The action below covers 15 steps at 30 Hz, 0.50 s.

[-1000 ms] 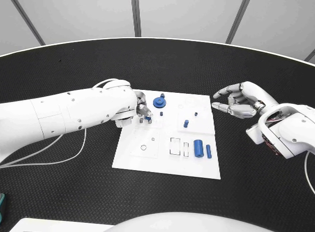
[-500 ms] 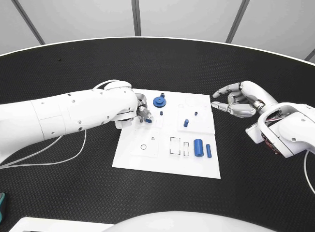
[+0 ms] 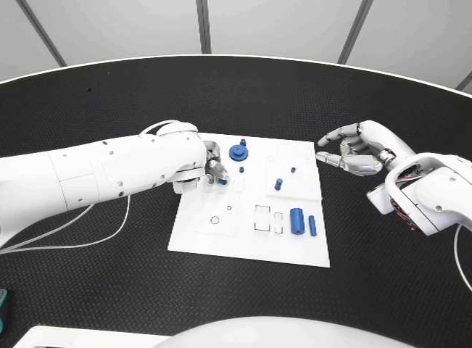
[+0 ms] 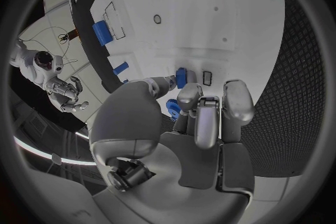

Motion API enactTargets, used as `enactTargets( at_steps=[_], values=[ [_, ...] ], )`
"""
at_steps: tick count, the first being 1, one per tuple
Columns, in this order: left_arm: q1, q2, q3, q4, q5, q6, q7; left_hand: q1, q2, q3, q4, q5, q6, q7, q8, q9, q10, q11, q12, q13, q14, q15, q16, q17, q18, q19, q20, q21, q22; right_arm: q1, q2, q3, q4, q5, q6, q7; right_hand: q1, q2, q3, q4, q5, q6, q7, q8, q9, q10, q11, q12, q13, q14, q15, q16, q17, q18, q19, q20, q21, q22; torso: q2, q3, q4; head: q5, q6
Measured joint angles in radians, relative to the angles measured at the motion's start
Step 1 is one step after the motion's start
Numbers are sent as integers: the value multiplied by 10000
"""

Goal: Assemble the parts on the task board

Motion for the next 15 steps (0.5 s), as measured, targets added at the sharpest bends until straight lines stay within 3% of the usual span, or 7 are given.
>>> enactTargets(
  at_steps=[3, 5, 15],
  values=[
    [-2, 10, 0, -9, -96, -82, 0, -44, -13, 1, -1, -3, 2, 0, 1, -27, 0, 0, 0, 6, 0, 0, 0, 0, 0, 0, 0, 35, 15, 0, 3, 0, -3, 0, 1, 2, 0, 0, 0, 0, 0, 0, 0, 0, 0, 0, 0, 0, 0, 0, 0, 0, -1, 0, 0, 0, 0, 0, 2, -1, 0, -7, -2],
    [-2, 13, 0, -11, -135, -104, 0, -72, -36, 26, -27, -17, 4, -1, 1, -31, 0, 0, 0, 10, 0, 0, 0, 0, -103, 35, 36, 35, 36, 0, 7, -1, -6, 0, 2, 3, 0, 0, 0, 0, 0, 0, 0, 0, 0, 0, 0, 0, 0, 0, 0, 0, 0, 0, 0, 0, 0, 0, 3, -2, -1, -8, -3],
    [-2, 12, 1, -8, -193, 241, 0, -292, -149, 169, -169, 21, 59, -56, 83, -2, 60, -60, 41, 20, -38, -37, 0, -1, -97, 69, 2, 35, 55, 0, 10, -1, -15, 0, 28, -5, 0, 0, 0, 0, 0, 0, 0, -1, 0, 0, 0, 0, 0, 0, 0, 0, -1, 0, 0, 0, 0, 0, 3, -8, 6, -10, -20]
  ],
)
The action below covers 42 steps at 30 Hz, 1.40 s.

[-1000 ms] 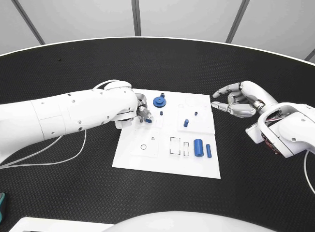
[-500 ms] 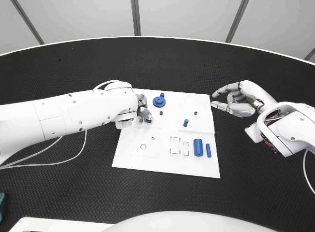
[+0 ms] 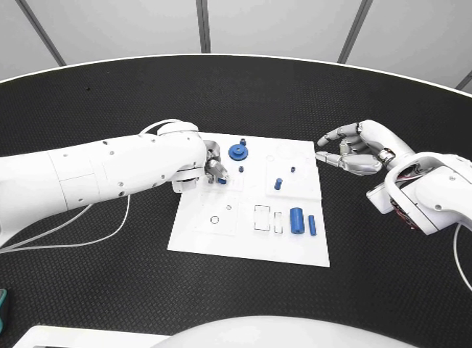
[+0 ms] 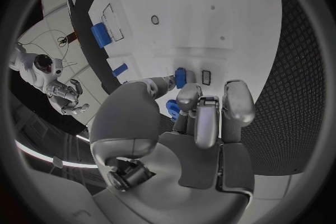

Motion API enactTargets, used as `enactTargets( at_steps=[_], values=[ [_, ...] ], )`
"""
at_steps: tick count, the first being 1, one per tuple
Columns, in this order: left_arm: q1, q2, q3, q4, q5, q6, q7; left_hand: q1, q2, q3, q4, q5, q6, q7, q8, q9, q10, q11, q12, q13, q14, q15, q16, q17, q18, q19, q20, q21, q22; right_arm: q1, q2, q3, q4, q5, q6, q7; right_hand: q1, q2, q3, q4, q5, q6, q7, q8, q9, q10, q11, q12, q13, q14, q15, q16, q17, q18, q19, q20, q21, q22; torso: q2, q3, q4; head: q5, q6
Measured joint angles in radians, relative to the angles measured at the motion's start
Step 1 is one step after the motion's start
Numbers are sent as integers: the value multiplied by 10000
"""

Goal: Assemble the parts on the task board

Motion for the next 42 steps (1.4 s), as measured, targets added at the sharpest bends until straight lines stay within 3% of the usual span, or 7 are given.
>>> enactTargets(
  at_steps=[17, 42],
  values=[
    [0, 47, 0, -109, -3, 178, 0, -576, -37, 327, -328, -4, 211, -178, 297, -52, 73, -71, 34, 29, 37, -108, 36, -2, 4, 69, -68, -1, 61, 0, -35, 0, 17, 0, 22, -18, 0, 0, 0, 0, 0, 0, 0, -1, 0, 0, 0, 0, 0, 0, 0, 0, -2, 0, 0, 0, 0, 1, 5, 4, -7, 0, -45],
    [0, 302, 1, -442, 0, 382, 0, -792, -5, 86, -90, -5, 275, -182, 535, -8, 103, -106, 77, 59, 0, -144, 34, -2, 7, 96, -96, 37, 98, 0, -68, 0, 70, 0, 81, -39, 0, 0, -30, 30, 0, 0, 0, 63, 0, 0, 0, 0, 0, 0, 0, -57, -4, -1, 0, 0, 0, -7, 5, 6, -5, -75, -120]
  ],
)
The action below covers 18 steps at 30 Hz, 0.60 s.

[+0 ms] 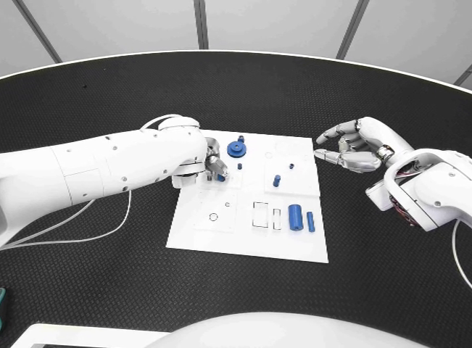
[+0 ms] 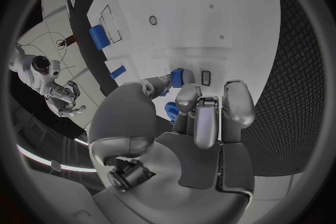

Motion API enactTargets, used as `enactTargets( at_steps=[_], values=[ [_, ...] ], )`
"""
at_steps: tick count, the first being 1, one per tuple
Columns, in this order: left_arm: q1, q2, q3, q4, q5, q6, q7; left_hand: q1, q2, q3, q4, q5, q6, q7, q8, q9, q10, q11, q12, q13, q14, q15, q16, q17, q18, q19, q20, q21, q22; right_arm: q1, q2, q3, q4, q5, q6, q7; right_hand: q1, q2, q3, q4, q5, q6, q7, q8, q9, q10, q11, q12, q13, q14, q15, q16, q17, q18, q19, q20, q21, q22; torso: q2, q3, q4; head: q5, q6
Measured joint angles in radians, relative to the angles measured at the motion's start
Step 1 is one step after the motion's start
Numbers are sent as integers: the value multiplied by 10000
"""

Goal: Assemble the parts on the task board

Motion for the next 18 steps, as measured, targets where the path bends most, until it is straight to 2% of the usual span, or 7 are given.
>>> enactTargets(
  at_steps=[8, 14, 18],
  values=[
    [1, 49, 0, -105, 3, 26, 0, -282, -10, -278, 278, 2, 54, -54, 81, -15, 17, -22, 37, 5, 0, 0, -1, -1, 0, 33, -33, 0, 46, 0, 0, 0, 4, 0, 7, 0, 0, 0, 0, 0, 0, 0, 0, 0, 0, 0, 0, 0, 0, 0, 0, 0, 0, 1, 0, 0, 0, 0, -2, 4, 6, -8, -20],
    [1, 78, 1, -166, 5, 62, 0, -534, -106, -575, 568, 2, 54, -58, 113, -72, -18, -91, 75, 19, 37, -37, -1, -1, 1, 58, -58, 0, 91, 0, -11, 0, 15, 0, 10, -1, 0, 0, 0, 0, 0, 0, 0, 0, 0, 0, 0, 0, 0, 0, 0, 0, -1, 1, 0, 0, 0, 0, -5, 6, -1, -10, -34],
    [1, 84, 1, -195, 6, 106, 0, -676, -150, -873, 732, 3, 54, -91, 117, -103, 0, -72, 75, 29, 37, -36, -1, -1, 2, 65, -65, 19, 139, 0, -19, 0, 19, 0, 7, -3, -2, -1, 23, 23, 0, 0, 0, 0, 0, 0, 0, 0, -26, 0, 0, 0, -1, 0, 0, 0, -58, -20, -8, 6, -1, -11, -35]
  ],
)
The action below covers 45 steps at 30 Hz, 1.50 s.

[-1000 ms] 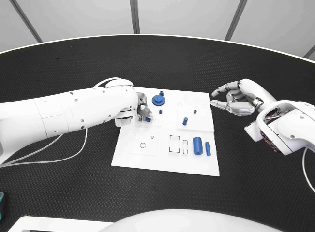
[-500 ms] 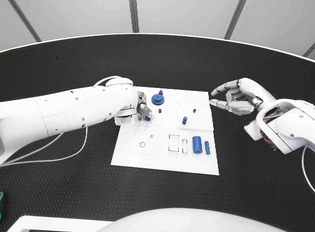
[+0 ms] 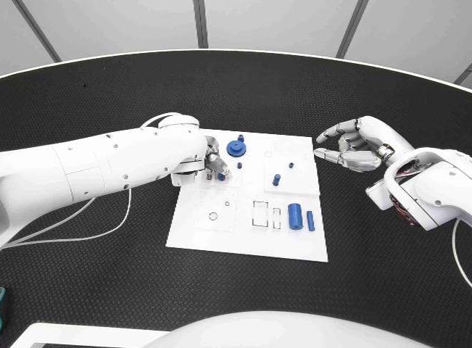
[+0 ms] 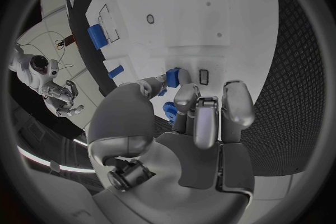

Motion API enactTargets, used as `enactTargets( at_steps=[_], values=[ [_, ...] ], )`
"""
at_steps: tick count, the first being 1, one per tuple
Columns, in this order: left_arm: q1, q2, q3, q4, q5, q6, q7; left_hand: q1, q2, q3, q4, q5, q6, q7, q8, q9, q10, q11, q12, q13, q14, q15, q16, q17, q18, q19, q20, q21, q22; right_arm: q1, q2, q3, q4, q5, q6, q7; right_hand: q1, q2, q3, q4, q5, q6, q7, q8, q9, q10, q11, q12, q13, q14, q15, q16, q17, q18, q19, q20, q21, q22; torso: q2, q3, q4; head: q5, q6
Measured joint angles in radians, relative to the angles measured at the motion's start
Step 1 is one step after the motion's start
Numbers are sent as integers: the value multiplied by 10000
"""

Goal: Assemble the parts on the task board

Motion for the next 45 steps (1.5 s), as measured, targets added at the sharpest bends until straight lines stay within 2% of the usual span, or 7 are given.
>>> enactTargets(
  at_steps=[14, 18, 20, 24, 26, 29, 45],
  values=[
    [0, -37, 0, -10, 25, 116, 0, -100, -98, -346, 263, 0, -30, -34, 117, -21, -1, 0, 0, 8, 0, 1, 0, 0, 1, 87, -14, 59, 118, 0, -4, 0, -10, 0, -3, 4, -40, -40, 6, 5, 0, 0, 0, 0, 0, 0, 0, 0, -26, 0, 0, 0, 0, 0, -37, -37, -59, -65, -11, -6, 7, -14, -22],
    [0, -73, 0, -4, 27, 113, 0, -150, -48, -443, 361, 0, -12, -54, 196, -14, -1, 1, 0, 7, 0, 1, -1, 0, 1, 87, -14, 59, 128, 0, -5, 0, -16, 0, 0, 3, -40, -40, 5, 5, 0, 0, 0, 0, 0, 0, 0, 0, -26, 0, 0, 0, 6, 1, -37, -37, -59, -65, -10, -8, 6, -14, -26],
    [0, -102, 0, 14, 27, 89, 0, -203, -101, -536, 399, 0, 5, -72, 197, -6, -1, 1, 0, -1, 0, 1, -1, 0, 1, 87, -13, 59, 128, 0, 0, 0, -21, 0, 3, 3, -39, -40, 6, 5, 0, 0, 0, 0, 0, -2, -2, -11, -27, 0, 0, 0, 8, 0, -37, -37, -59, -69, -11, -8, 7, -14, -27],
    [0, -168, 1, 48, 27, 28, 0, -546, -231, -977, 724, 0, 22, -87, 280, -16, -1, 1, 0, -38, 0, 1, 40, 0, 2, 119, -45, 59, 150, 0, 2, 0, -34, 0, -2, 5, -40, -39, 5, 5, 0, 0, 0, 0, 0, -38, -38, -50, -54, 0, 0, -61, 7, 1, -37, -37, -129, -108, -12, -9, 7, -14, -49],
    [0, -188, 2, 54, 27, 14, 0, -709, -256, -1197, 782, 0, 22, -87, 312, -26, -1, 1, 0, -75, 0, 1, 39, 0, -93, 119, -45, 58, 165, 0, 2, 0, -39, 0, -1, 6, -39, -39, 5, 5, 0, 0, 0, 0, 0, -38, -38, -50, -54, 0, 0, -61, 7, 1, -60, -14, -129, -121, -13, -9, 8, -14, -52],
    [1, -211, 3, 58, 27, -12, 0, -824, -218, -1423, 813, 0, 22, -87, 349, -42, -1, 1, 0, -108, 0, 1, 39, 0, -104, 119, -45, 58, 176, 0, 3, 0, -46, 0, 5, 7, -39, -39, 5, 5, 0, 0, 0, 0, -9, -38, -38, -50, -68, 0, 0, -61, 7, 0, -88, -12, -175, -150, -14, -12, 7, -24, -49],
    [2, -199, 4, 59, 91, -271, 0, -823, -218, -1459, 826, 0, 22, -85, 374, -43, -1, 1, 0, -131, 0, 1, 38, -1, -88, 118, -44, 58, 175, 0, 23, 0, -70, 0, 25, 10, -39, -39, 5, 5, 0, 0, 0, 0, -8, -37, -37, -49, -67, 0, 0, -61, 5, 0, -110, -35, -175, -159, -6, -7, 7, -34, -45]
  ],
)
